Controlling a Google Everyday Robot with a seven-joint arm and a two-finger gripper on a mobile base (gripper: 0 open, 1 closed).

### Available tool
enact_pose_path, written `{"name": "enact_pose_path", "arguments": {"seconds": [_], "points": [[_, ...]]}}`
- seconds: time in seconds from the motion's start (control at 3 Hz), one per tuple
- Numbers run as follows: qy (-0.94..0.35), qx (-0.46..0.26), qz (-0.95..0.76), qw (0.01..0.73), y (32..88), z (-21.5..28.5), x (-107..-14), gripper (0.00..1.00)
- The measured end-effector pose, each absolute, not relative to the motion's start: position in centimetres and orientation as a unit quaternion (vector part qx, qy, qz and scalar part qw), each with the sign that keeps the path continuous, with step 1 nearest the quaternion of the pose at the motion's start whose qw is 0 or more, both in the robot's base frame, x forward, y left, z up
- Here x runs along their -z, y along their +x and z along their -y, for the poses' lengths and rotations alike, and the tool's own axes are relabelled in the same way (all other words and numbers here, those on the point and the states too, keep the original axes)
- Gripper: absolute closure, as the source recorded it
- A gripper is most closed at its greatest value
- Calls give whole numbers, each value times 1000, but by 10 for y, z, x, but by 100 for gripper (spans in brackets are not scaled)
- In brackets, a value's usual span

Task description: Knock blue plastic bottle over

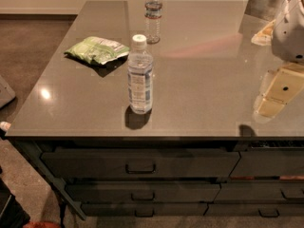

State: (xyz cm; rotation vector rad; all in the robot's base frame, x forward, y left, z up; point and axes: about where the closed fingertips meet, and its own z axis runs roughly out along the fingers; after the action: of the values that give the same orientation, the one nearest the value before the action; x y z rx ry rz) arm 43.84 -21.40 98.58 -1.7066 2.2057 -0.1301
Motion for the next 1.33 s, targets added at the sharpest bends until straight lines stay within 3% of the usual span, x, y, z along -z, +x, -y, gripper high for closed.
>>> {"name": "enact_pose_path", "arguments": {"seconds": [0.67, 1.33], "points": [[-595, 34, -780, 189, 444, 209, -986, 0], [-567, -50, -788, 235, 480, 184, -976, 0]]}}
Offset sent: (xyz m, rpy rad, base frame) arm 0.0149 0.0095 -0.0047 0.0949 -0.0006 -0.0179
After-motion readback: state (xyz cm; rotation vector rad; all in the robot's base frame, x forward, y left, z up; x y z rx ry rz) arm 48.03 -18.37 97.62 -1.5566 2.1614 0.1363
